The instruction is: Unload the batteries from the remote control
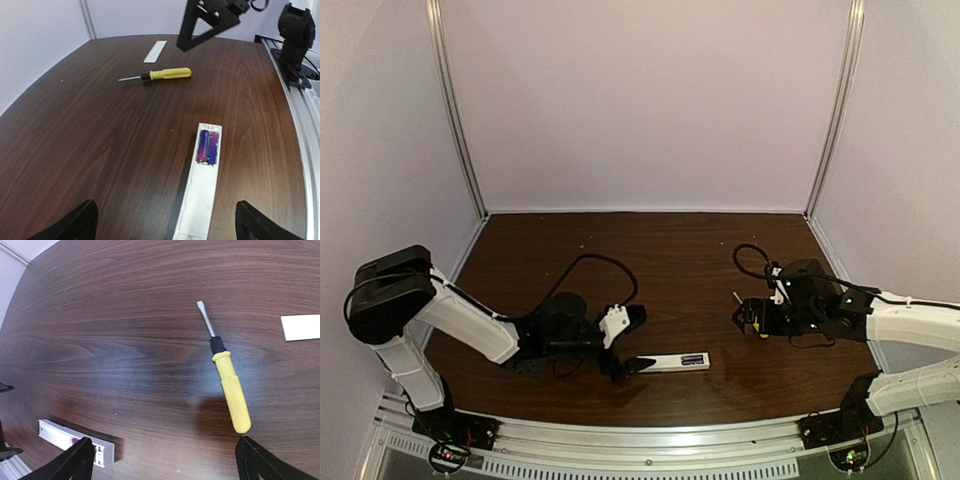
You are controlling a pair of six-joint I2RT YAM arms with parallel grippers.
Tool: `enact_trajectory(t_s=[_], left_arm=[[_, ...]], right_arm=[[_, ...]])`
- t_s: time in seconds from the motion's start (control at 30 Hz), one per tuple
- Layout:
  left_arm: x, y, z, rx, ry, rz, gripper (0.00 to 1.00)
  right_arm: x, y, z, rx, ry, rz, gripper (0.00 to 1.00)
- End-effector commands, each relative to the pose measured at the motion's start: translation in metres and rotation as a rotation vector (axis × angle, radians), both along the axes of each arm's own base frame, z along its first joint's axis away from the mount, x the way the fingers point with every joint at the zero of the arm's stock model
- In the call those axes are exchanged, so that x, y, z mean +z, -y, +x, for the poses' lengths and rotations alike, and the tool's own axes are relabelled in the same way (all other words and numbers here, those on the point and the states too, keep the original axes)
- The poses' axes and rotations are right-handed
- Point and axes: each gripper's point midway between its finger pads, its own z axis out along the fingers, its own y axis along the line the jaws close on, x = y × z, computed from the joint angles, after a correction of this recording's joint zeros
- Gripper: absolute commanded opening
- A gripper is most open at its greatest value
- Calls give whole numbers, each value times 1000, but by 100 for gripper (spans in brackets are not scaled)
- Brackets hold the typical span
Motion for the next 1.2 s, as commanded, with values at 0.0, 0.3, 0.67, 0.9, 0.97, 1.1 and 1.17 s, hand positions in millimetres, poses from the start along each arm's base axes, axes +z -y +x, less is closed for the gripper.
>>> enact_trajectory(t_s=[0.0, 0.3, 0.67, 0.9, 0.97, 1.1, 1.17], left_arm=[[32, -16, 33, 228, 30, -100, 97], [80, -51, 48, 427, 27, -284, 97], [90, -41, 40, 380, -62, -327, 97], [94, -36, 34, 332, -49, -327, 98], [95, -34, 33, 317, -52, -326, 97], [96, -31, 29, 292, -53, -327, 96], [96, -31, 29, 289, -54, -327, 96]], right_arm=[[-10, 25, 7, -98, 2, -161, 100], [-32, 34, 19, -140, -14, -284, 100], [-64, 30, 33, -121, -35, -381, 99], [-76, 28, 35, -105, -65, -413, 84], [-78, 29, 35, -106, -69, -423, 77], [-78, 31, 35, -116, -72, -431, 66], [-78, 31, 35, -118, -72, -430, 60]])
